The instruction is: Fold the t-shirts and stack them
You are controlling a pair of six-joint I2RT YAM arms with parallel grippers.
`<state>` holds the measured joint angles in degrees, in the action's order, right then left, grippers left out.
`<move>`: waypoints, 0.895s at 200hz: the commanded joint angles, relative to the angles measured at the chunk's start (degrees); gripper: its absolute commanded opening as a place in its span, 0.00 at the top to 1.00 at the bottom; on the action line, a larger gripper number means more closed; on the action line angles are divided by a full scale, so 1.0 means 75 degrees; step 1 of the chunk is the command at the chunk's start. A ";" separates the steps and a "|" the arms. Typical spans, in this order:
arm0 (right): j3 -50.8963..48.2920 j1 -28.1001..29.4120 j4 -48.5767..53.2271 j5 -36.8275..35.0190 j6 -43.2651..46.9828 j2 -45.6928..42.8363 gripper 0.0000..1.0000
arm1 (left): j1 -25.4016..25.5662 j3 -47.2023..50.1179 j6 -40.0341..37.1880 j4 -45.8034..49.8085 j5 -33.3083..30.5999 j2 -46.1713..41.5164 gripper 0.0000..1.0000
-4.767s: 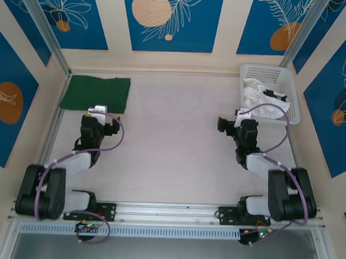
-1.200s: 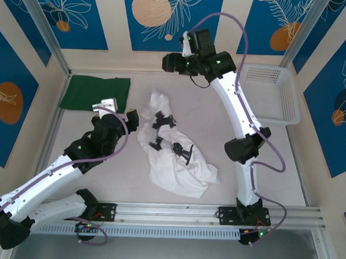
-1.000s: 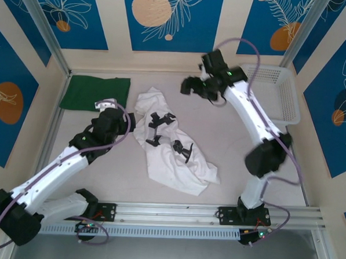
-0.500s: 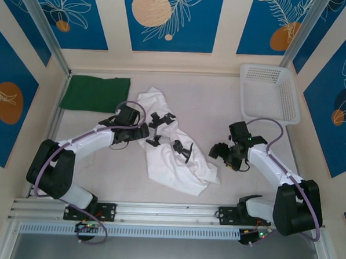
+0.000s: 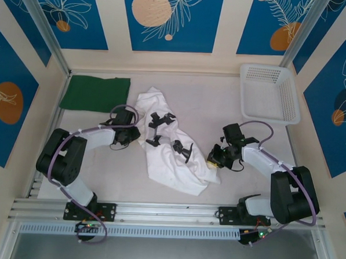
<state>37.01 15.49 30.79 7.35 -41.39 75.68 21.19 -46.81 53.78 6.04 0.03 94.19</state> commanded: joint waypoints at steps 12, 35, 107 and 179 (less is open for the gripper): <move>0.0124 0.0071 -0.0151 0.0422 -0.0077 -0.0049 1.00 | -0.0060 -0.0227 -0.0291 -0.0006 0.0051 -0.0315 1.00; 0.0345 0.0038 0.0003 0.0375 -0.0066 -0.0470 1.00 | -0.0082 -0.0089 -0.0687 0.0758 -0.0933 -0.1534 1.00; 0.2643 -0.0166 0.1107 -0.0225 -0.0067 -0.1733 1.00 | -0.0326 0.0016 -0.1345 0.2930 -0.3019 -0.5840 1.00; 0.4075 -0.0378 0.0706 -0.1553 0.0312 -0.1974 1.00 | -0.0867 0.0580 -0.1404 0.4048 -0.4228 -0.7792 1.00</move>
<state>65.78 13.96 37.01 -0.34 -40.62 59.77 16.32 -45.23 44.34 32.23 -27.33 37.76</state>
